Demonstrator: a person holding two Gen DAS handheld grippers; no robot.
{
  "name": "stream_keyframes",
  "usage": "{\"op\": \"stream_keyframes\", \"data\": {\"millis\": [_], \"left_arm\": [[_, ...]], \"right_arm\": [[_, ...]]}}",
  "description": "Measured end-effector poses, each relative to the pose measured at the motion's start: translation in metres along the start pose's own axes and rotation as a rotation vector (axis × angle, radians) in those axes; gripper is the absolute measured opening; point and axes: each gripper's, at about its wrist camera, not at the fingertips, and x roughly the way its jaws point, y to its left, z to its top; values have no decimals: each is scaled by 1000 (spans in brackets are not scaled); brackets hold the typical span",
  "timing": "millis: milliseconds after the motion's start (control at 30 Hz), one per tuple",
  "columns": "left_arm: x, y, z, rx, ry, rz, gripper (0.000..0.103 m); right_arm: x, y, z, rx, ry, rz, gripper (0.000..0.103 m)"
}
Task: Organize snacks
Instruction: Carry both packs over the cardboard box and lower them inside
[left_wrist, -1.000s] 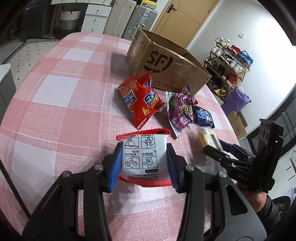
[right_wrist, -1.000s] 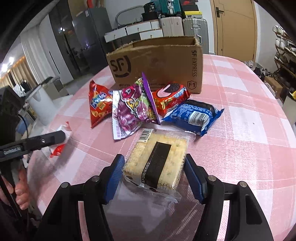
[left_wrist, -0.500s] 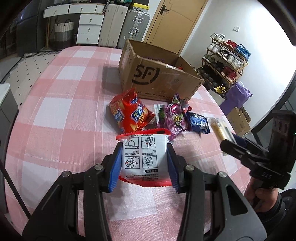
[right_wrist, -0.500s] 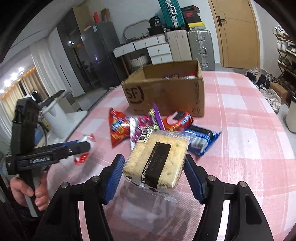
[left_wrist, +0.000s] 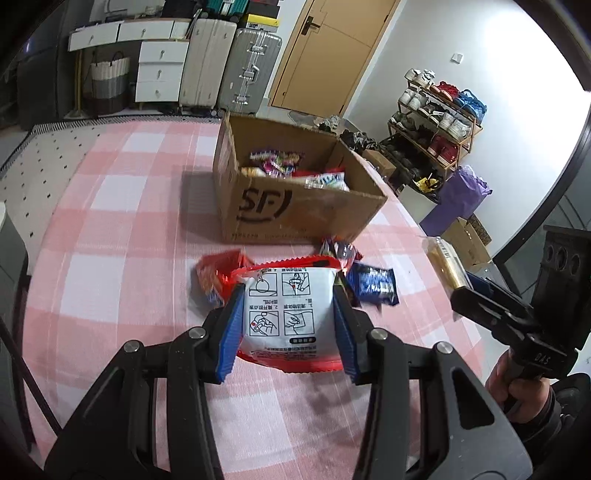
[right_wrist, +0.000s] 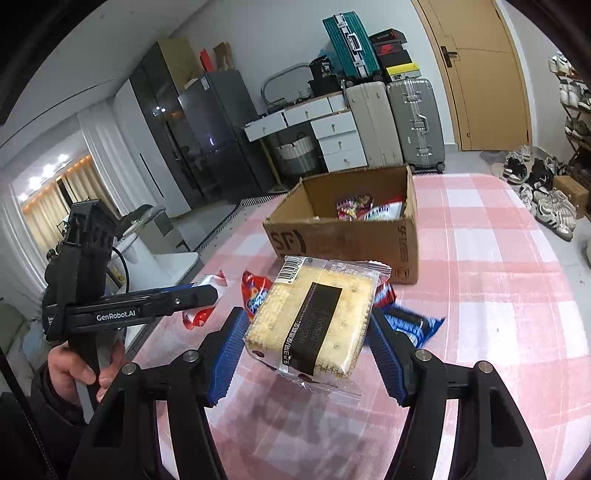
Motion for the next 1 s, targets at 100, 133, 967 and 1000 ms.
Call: {"op": "stream_keyframes", "data": {"millis": [100,133,967,1000], "left_arm": [[-3,-4,11,17,-10,5,41],[-4,-5,15,22,-12,4,41],[6,-36,161,67,-57,19,41],[7,-35,166,66,-58,21,41]], "right_arm": [[-3,1,11,-25,-22,14,65],[-4,2,15,-35,-27,19,65],[14,11,154,-129,-93,102,66],[17,10,158,-131,-92,102,66]]}}
